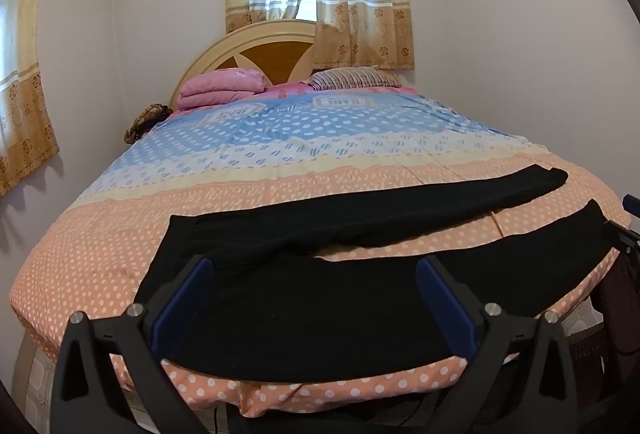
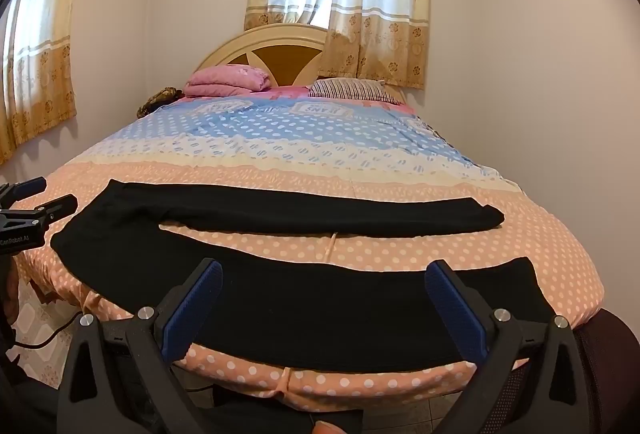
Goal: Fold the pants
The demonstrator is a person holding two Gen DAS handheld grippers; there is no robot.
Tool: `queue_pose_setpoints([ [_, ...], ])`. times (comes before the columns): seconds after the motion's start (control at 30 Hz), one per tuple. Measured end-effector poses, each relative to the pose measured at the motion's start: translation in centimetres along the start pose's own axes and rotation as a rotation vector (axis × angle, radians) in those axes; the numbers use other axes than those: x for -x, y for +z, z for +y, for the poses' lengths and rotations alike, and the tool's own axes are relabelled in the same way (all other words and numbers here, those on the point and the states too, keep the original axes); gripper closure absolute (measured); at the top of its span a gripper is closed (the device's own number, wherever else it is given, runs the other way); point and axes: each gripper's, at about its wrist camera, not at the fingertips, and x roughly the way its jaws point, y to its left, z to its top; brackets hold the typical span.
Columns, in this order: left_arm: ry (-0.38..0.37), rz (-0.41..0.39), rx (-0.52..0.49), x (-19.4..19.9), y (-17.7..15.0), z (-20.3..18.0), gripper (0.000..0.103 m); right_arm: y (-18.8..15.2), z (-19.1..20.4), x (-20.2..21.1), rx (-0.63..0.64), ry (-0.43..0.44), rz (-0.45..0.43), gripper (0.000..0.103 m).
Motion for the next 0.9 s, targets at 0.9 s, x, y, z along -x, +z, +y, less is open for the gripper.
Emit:
queue_pose_setpoints([
  [0.9, 0.006, 0.009, -0.010, -0.59, -0.62, 0.19, 0.000, -0.37, -0.09, -0.52, 0.003, -0.002, 0.017, 0.001],
])
